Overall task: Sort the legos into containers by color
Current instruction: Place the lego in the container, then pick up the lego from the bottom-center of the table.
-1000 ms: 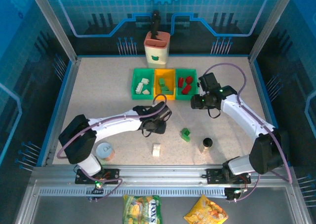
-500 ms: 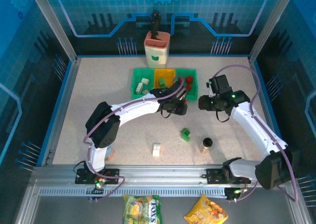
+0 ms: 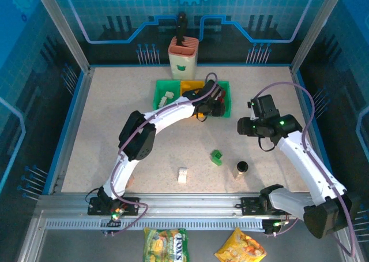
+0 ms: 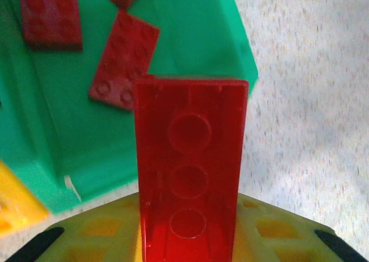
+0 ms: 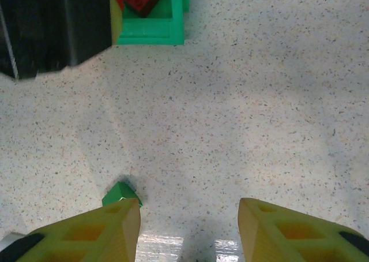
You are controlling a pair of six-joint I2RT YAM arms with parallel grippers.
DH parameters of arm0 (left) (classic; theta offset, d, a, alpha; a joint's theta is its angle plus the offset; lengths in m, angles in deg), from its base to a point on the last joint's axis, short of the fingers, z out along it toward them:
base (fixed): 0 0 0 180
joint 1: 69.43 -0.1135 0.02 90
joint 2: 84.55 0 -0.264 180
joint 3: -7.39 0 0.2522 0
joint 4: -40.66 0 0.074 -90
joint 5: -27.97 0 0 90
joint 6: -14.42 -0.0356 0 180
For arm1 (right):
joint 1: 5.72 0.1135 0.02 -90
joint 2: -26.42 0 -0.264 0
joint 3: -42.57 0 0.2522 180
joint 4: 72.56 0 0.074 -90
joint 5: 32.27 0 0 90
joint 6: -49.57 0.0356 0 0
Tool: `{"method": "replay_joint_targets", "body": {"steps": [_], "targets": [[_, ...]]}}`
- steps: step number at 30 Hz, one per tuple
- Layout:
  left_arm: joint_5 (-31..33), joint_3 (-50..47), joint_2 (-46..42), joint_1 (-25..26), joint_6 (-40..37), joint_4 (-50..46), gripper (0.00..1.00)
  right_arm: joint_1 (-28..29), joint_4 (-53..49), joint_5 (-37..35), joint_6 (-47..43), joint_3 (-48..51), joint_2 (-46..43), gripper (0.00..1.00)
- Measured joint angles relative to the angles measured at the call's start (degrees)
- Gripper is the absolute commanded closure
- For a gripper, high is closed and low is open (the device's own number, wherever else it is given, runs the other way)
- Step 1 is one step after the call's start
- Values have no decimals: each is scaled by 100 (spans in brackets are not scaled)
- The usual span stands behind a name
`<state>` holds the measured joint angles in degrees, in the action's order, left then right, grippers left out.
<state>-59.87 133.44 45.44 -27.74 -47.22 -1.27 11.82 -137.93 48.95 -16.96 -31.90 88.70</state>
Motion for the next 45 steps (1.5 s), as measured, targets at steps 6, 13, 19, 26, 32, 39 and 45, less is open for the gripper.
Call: {"method": "replay_joint_targets", "body": {"steps": [6,13,19,26,32,39,45], "targets": [[420,586,369,-136,17,0,65,0,-175,0,13,-2,-48,51],[890,1287,817,-212,-2,-48,64,0,-267,0,13,-4,-103,51],[1158,1447,968,-225,-9,-170,61,0,-306,0,11,-4,-133,51],[1202,1486,979,-240,-24,-203,55,0,-332,0,11,-4,-133,51],[1198,1458,964,-245,-24,-181,54,0,-328,15,13,-4,-133,51],[1016,1038,647,-249,-31,-149,54,0,-326,210,85,-15,-22,50],[688,382,96,-249,-133,-146,54,0,-319,520,138,-15,199,50]]}}
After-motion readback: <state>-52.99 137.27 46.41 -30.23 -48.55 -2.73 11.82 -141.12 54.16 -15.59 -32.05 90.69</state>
